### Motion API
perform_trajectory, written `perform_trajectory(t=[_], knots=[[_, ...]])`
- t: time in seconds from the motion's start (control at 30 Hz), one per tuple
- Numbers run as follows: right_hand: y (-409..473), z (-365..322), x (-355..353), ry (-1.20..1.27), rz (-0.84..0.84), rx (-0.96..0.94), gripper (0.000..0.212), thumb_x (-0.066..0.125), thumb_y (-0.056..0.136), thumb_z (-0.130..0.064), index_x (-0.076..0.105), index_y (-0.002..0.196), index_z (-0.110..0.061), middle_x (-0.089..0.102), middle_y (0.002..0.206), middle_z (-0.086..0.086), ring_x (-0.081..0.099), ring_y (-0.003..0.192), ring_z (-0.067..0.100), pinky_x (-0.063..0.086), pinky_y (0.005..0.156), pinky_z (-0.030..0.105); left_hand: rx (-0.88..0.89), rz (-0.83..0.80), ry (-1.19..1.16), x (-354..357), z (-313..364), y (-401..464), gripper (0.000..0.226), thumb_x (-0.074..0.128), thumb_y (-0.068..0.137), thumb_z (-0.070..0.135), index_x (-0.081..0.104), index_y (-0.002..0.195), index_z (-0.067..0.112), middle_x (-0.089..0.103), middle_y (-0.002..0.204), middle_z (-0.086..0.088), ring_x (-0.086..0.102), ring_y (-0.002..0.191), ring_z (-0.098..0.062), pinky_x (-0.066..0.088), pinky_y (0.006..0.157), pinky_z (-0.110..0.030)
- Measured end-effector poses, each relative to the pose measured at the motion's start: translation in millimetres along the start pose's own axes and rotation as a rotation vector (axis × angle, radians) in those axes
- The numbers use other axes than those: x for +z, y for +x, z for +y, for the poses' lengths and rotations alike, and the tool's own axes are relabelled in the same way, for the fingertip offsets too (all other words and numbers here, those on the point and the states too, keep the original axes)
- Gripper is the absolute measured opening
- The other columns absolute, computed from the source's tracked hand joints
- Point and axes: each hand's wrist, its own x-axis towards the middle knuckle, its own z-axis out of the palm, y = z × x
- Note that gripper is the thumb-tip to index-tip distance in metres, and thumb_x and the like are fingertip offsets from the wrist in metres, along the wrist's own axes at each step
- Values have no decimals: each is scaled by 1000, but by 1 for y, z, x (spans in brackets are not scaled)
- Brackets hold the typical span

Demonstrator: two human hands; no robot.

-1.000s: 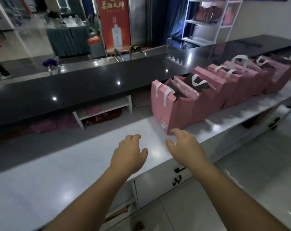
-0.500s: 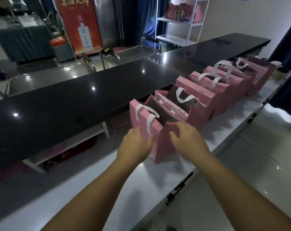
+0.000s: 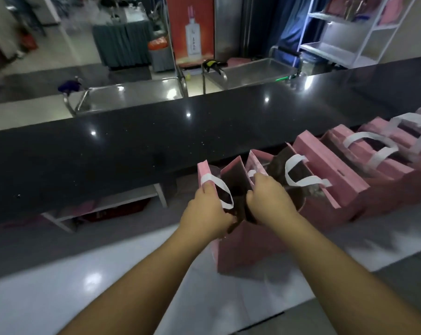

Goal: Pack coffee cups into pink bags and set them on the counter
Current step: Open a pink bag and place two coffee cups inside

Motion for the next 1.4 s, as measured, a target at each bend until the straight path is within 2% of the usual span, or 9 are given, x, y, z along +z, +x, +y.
perform_trajectory(t=[0.1, 0.27, 0.43, 0.57, 0.7, 0.87, 1.1, 1.27, 1.4], knots=[[19, 4, 10, -63, -54, -29, 19, 54, 93, -6, 55, 112, -10, 51, 146, 13, 62, 114, 29, 50, 83, 33, -54, 90, 29, 4, 1, 7, 68, 59, 91, 25, 28, 151, 15, 65, 110, -10, 64, 88, -30, 51, 65, -40], [31, 9, 22, -130, -93, -43, 4, 50, 95, -12, 46, 94, -13, 60, 96, 26, 45, 69, 31, 34, 56, 32, -196, 164, -102, -4, -8, 11, 20, 47, 97, 15, 60, 112, 13, 67, 98, -5, 63, 84, -29, 49, 63, -35], [29, -7, 15, -243, -206, 7, 31, 65, 92, -5, 61, 122, -10, 60, 116, 11, 63, 83, 26, 55, 79, 37, -269, 191, -226, -15, -33, -14, 24, 45, 96, 10, 68, 96, 17, 68, 84, -3, 64, 72, -21, 42, 50, -28], [6, -35, 19, -225, -118, -86, 19, 64, 91, -11, 60, 108, -19, 62, 100, 2, 50, 60, 15, 42, 49, 30, -305, 267, -327, -28, -69, -53, 26, 45, 97, 11, 63, 84, 24, 65, 76, 3, 59, 62, -14, 36, 37, -16], [-31, -75, 27, -453, -19, -248, 16, 66, 91, -25, 63, 106, -24, 65, 83, 1, 66, 85, 23, 38, 112, 50, -308, 364, -438, -43, -103, -96, 31, 45, 100, 15, 59, 74, 25, 61, 69, 5, 53, 57, -12, 30, 34, -12], [-91, -131, 36, -273, -97, -303, 9, 54, 93, -15, 56, 101, -17, 53, 79, 2, 58, 78, 28, 49, 67, 39, -291, 431, -499, -54, -150, -159, 32, 47, 105, 27, 61, 77, 24, 65, 72, 4, 57, 61, -14, 35, 38, -16], [-198, -218, 85, -210, -112, -449, 7, 56, 98, -17, 52, 98, -23, 52, 73, -4, 51, 60, 13, 33, 45, 26, -341, 556, -541, -70, -252, -284, 37, 47, 105, 37, 59, 73, 23, 64, 66, 9, 52, 54, -6, 39, 49, -23], [-275, -290, 133, -141, -193, -582, 7, 52, 100, -20, 53, 95, -25, 55, 73, -5, 53, 60, 13, 37, 47, 26, -419, 681, -532, -84, -318, -382, 43, 46, 106, 39, 56, 69, 59, 59, 64, 33, 54, 61, 13, 40, 48, -8], [-333, -350, 166, -105, -273, -734, 6, 52, 98, -20, 56, 94, -23, 54, 73, -5, 50, 61, 11, 31, 46, 26, -552, 821, -616, -86, -370, -451, 31, 48, 104, 46, 64, 79, 42, 68, 69, 17, 62, 60, -4, 44, 53, -24]])
